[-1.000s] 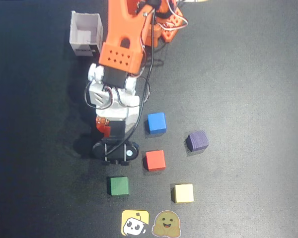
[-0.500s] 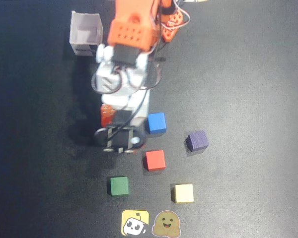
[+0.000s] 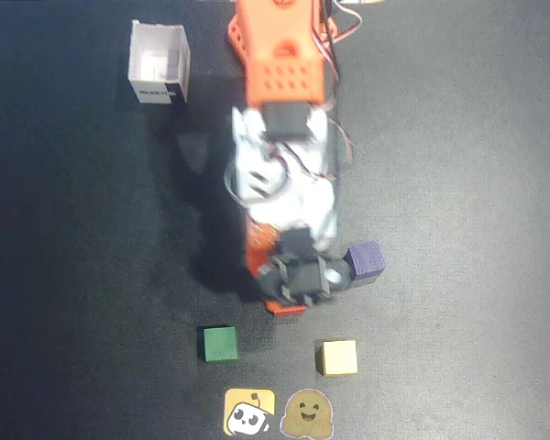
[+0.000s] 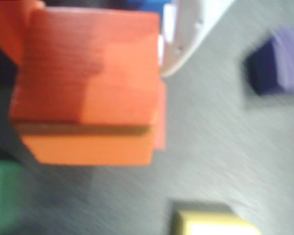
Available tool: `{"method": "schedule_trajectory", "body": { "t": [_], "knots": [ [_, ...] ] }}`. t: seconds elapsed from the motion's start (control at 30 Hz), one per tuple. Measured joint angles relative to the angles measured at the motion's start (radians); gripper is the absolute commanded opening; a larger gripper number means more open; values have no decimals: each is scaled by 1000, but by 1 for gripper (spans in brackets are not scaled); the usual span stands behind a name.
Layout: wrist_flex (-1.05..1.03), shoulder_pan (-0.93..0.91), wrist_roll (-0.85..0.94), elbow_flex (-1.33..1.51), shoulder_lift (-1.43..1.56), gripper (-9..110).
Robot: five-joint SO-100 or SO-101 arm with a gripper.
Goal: Put the orange cube on top of the yellow cube.
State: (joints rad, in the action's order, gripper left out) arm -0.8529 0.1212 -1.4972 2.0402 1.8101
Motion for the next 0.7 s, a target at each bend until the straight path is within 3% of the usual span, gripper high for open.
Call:
{"method": "schedule_trajectory", "body": {
  "t": [0.7],
  "knots": [
    [179,106,-117,-313,-400,15]
  ]
}}
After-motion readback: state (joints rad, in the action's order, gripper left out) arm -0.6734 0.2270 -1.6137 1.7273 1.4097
